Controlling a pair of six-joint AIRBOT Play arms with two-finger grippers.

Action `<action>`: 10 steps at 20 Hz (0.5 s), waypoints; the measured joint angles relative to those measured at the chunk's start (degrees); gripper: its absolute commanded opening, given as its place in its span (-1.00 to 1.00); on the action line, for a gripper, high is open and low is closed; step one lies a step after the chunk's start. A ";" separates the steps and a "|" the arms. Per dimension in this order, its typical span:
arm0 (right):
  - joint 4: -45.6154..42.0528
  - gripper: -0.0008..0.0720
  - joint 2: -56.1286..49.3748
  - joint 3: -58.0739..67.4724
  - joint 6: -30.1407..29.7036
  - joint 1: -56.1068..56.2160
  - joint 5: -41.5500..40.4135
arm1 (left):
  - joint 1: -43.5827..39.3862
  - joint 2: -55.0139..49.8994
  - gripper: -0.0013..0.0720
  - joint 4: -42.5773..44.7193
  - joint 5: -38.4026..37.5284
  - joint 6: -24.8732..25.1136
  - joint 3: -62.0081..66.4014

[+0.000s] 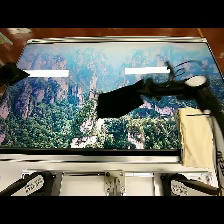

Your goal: Fold the shirts.

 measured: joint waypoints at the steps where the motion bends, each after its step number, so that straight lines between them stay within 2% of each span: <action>1: -2.93 -0.81 1.99 2.56 2.36 -2.95 2.03 | 0.00 0.00 -0.85 0.00 0.15 0.20 0.00; 5: -14.58 -0.81 7.69 10.16 9.79 -17.73 9.94 | 0.00 0.00 -0.86 0.00 0.44 0.70 0.00; 10: -20.46 -0.81 8.74 12.96 12.52 -34.23 12.57 | 0.00 0.02 -0.86 -0.02 -1.84 1.40 0.00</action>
